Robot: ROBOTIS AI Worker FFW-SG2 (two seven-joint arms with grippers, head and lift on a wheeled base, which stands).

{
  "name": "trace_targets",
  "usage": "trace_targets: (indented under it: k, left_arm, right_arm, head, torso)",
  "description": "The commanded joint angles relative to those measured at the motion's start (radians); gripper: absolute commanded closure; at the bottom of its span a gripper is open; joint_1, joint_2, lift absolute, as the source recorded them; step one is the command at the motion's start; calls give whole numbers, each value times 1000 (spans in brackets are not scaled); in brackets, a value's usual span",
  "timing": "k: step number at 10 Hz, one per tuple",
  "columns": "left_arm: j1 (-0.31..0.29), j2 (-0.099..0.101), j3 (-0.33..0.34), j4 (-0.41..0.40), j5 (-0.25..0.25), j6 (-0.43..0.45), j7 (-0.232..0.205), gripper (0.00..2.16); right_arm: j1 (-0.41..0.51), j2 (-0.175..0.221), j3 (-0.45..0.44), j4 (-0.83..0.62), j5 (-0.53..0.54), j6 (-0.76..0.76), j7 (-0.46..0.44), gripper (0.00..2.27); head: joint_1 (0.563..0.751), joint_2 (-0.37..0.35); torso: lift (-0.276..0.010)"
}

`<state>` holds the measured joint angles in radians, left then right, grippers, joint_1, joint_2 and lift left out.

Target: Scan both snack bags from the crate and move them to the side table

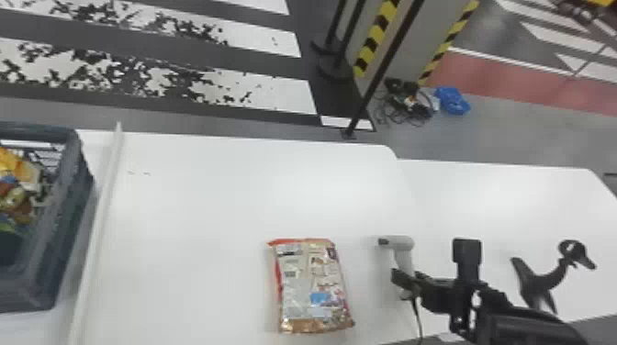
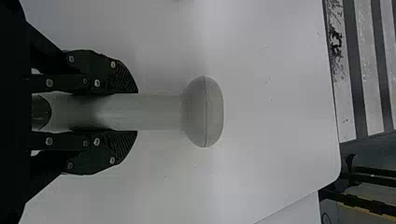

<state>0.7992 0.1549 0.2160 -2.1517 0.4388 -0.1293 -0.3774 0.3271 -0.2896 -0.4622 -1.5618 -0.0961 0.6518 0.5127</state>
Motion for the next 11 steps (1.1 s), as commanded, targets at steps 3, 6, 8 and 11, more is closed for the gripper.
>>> trace_targets:
  k: [3, 6, 8, 11]
  left_arm:
    - [-8, 2, -4, 10, 1, -6, -2, 60]
    - [-29, 5, -24, 36, 3, -25, -2, 60]
    - [-32, 14, -24, 50, 11, -28, -2, 60]
    - [-43, 20, -24, 61, 18, -34, -2, 60]
  right_arm:
    - [190, 112, -46, -385, -71, 121, -43, 2246]
    - [317, 207, 23, -630, -62, 188, -223, 2246]
    - [382, 244, 149, -727, 21, 200, -333, 2246]
    - [437, 271, 303, -805, 102, 200, -372, 2246]
  head:
    - [695, -327]
    - [695, -281]
    - [695, -237]
    - [695, -120]
  torso:
    - [-29]
    - [-29]
    - [-29]
    - [-29]
